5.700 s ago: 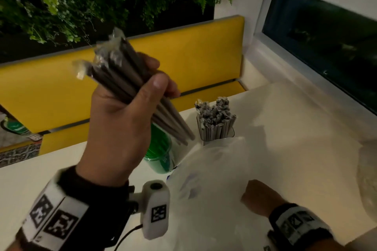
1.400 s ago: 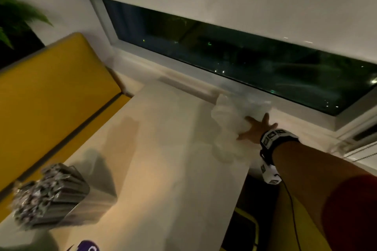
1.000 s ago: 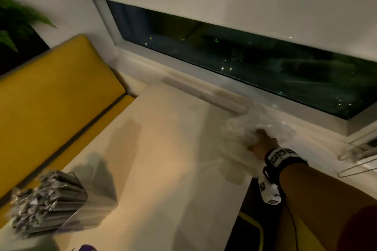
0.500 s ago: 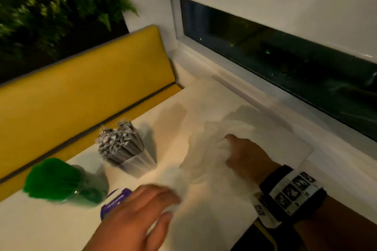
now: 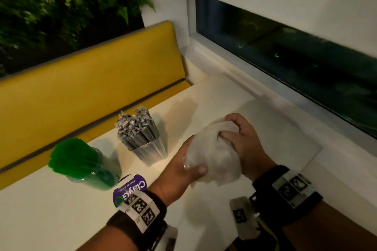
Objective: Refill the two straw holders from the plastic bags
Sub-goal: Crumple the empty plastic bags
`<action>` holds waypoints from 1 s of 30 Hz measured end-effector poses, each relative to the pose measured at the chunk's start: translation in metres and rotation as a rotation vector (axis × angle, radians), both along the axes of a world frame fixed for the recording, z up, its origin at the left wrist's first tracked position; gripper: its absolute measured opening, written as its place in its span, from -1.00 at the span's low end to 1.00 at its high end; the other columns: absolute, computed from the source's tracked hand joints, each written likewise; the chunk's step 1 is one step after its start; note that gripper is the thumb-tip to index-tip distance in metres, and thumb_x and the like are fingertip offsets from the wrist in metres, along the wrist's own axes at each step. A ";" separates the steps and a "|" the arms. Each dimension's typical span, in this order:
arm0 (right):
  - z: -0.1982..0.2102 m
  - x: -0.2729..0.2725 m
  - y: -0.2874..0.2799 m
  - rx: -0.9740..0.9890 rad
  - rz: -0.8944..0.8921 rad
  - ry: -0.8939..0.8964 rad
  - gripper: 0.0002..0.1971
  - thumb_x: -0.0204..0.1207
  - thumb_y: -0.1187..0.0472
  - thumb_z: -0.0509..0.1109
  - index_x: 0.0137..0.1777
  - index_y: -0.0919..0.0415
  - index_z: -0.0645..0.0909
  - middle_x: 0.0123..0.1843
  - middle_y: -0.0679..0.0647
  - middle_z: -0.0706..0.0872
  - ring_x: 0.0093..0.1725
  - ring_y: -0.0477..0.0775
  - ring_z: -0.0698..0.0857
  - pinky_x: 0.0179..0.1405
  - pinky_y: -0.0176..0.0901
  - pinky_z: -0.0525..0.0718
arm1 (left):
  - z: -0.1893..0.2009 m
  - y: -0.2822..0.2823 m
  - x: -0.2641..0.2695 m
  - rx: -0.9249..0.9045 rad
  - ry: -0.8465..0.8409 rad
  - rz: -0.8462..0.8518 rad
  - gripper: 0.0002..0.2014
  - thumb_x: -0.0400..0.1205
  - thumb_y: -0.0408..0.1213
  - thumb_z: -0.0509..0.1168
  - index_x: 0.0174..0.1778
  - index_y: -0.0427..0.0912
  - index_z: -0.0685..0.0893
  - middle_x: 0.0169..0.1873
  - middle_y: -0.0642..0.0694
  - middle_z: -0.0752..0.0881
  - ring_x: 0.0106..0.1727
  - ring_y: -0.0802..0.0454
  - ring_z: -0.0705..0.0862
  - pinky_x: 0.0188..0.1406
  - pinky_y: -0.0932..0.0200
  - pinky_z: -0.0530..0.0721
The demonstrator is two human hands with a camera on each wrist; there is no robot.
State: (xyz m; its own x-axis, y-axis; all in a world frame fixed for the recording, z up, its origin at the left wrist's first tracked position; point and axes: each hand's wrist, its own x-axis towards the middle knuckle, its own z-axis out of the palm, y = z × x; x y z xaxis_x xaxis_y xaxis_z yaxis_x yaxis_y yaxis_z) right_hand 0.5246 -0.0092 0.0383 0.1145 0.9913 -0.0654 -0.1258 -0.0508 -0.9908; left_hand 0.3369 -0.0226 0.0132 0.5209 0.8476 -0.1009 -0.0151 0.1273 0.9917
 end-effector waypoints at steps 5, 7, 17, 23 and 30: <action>-0.001 -0.044 0.002 -0.012 -0.104 0.020 -0.89 0.64 0.29 0.34 0.11 0.22 0.49 0.03 0.11 0.72 -0.05 -0.02 0.75 -0.12 -0.21 0.75 | 0.003 -0.006 0.014 -0.191 -0.121 0.282 -0.35 0.41 -0.19 0.60 0.41 -0.20 0.55 0.19 -0.33 0.72 0.21 -0.43 0.69 0.03 -0.23 0.77; 0.000 -0.047 -0.004 -0.020 0.056 0.023 -0.89 0.69 0.22 0.29 0.17 0.13 0.58 0.08 0.06 0.76 0.04 -0.10 0.78 -0.07 -0.29 0.72 | 0.004 0.001 0.002 -0.177 -0.160 0.370 -0.60 0.57 -0.30 0.46 0.33 -0.12 0.64 0.19 -0.26 0.76 0.21 -0.34 0.74 0.03 -0.36 0.77; -0.016 -0.043 0.000 -0.005 0.170 0.254 -0.03 0.37 -0.26 0.52 0.66 -0.26 0.01 0.53 0.01 0.51 0.47 0.00 0.59 0.31 0.01 0.68 | 0.011 0.018 -0.020 -0.664 -0.361 0.370 -0.71 0.61 -0.24 0.15 0.16 -0.19 0.67 -0.15 -0.18 0.72 -0.45 -0.05 0.68 -0.73 0.35 0.40; -0.002 -0.059 -0.009 0.174 0.482 -0.309 0.10 0.50 0.14 0.54 0.53 -0.57 -0.34 0.64 -0.33 0.28 0.55 -0.31 0.40 0.47 -0.26 0.49 | 0.005 0.023 -0.018 -0.425 -0.258 0.330 -0.67 0.77 -0.13 0.14 0.28 -0.18 0.73 0.13 -0.24 0.80 0.11 -0.21 0.76 0.02 -0.05 0.73; -0.015 -0.059 -0.003 0.385 0.169 -0.894 -0.64 0.61 0.14 0.33 0.40 -0.09 0.60 0.18 -0.09 0.31 0.11 -0.03 0.53 0.03 -0.08 0.75 | 0.009 0.025 -0.009 -0.238 -0.158 0.385 -0.64 0.84 -0.14 0.02 0.19 -0.38 0.55 -0.33 -0.30 0.62 -0.45 -0.05 0.61 -0.63 0.25 0.46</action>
